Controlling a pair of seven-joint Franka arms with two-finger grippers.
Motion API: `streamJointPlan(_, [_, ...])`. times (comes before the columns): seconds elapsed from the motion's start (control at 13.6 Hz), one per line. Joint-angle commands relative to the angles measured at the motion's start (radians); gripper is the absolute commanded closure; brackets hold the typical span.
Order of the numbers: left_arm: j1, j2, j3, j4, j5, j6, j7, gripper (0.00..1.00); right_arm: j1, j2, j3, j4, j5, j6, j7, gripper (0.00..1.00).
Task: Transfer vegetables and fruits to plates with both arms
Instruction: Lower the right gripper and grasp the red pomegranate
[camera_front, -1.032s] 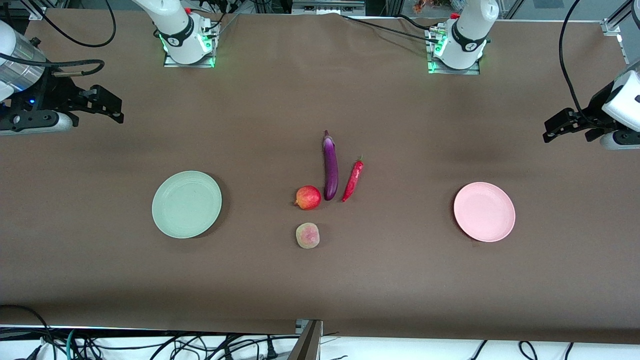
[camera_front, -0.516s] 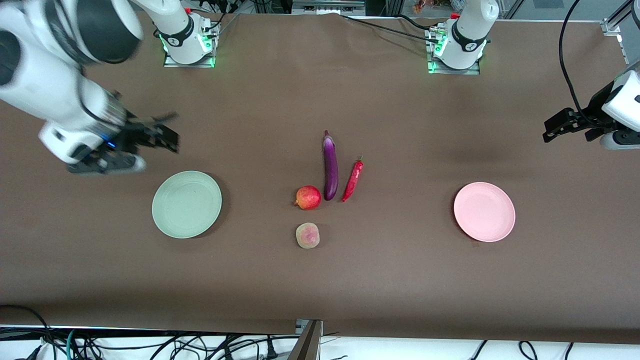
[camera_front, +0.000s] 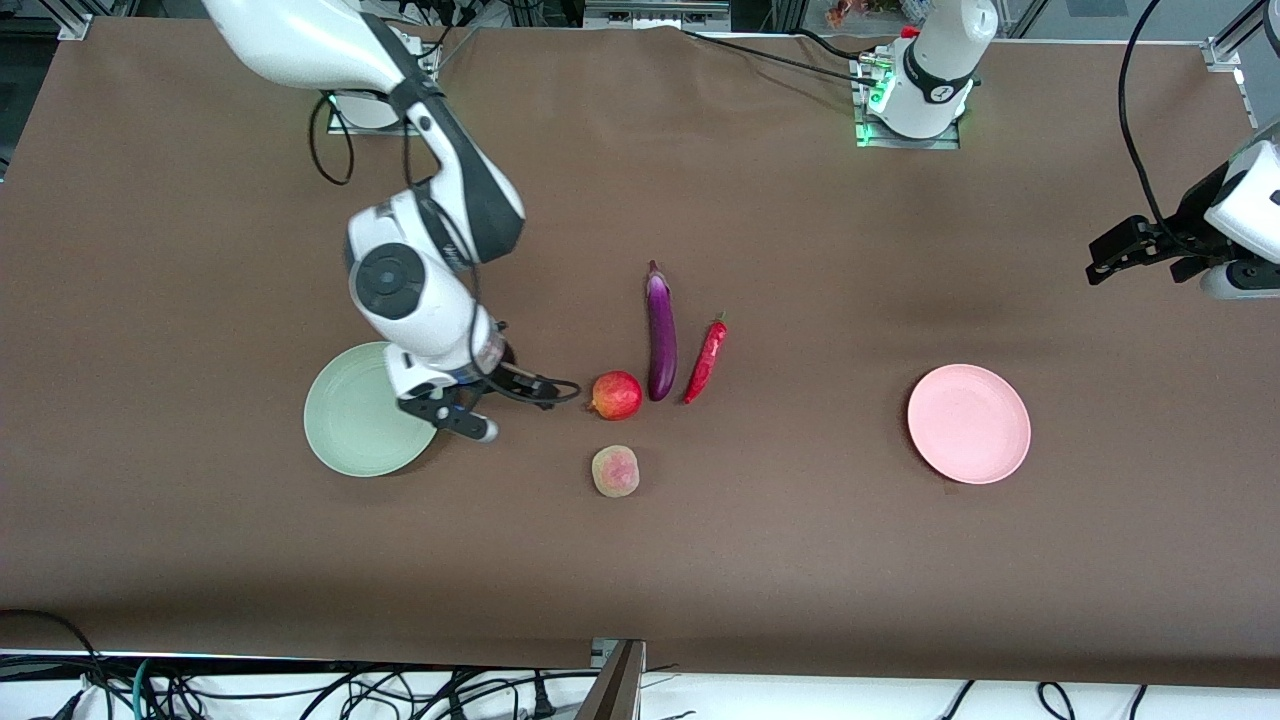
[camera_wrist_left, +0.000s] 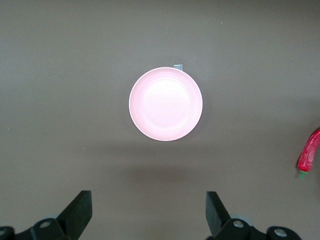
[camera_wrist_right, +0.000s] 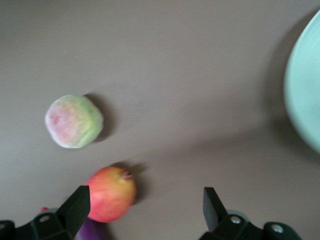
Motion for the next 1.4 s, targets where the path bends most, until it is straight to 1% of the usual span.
streamJointPlan(0.0, [0.009,0.01,-0.003,0.028,-0.021,-0.022,0.014,0.0,0.064,0.058,0.0,0.029,0.024,0.08,0.2,0.0])
streamJointPlan(0.37, [0.009,0.01,-0.003,0.027,-0.021,-0.022,0.014,0.0,0.122,0.158,-0.002,0.031,0.022,0.252,0.317,0.0])
streamJointPlan(1.11, [0.007,0.01,-0.005,0.027,-0.021,-0.023,0.014,0.0,0.144,0.23,0.0,0.029,0.022,0.342,0.351,0.01])
streamJointPlan(1.18, [0.007,0.01,-0.003,0.027,-0.021,-0.023,0.014,0.0,0.144,0.232,0.0,0.029,0.024,0.342,0.351,0.04])
streamJointPlan(1.25, [0.007,0.01,-0.005,0.027,-0.021,-0.023,0.014,0.0,0.145,0.23,-0.002,0.029,0.022,0.342,0.349,0.24])
streamJointPlan(1.33, [0.007,0.01,-0.005,0.027,-0.021,-0.023,0.015,0.0,0.144,0.225,-0.002,0.029,0.019,0.34,0.346,0.47])
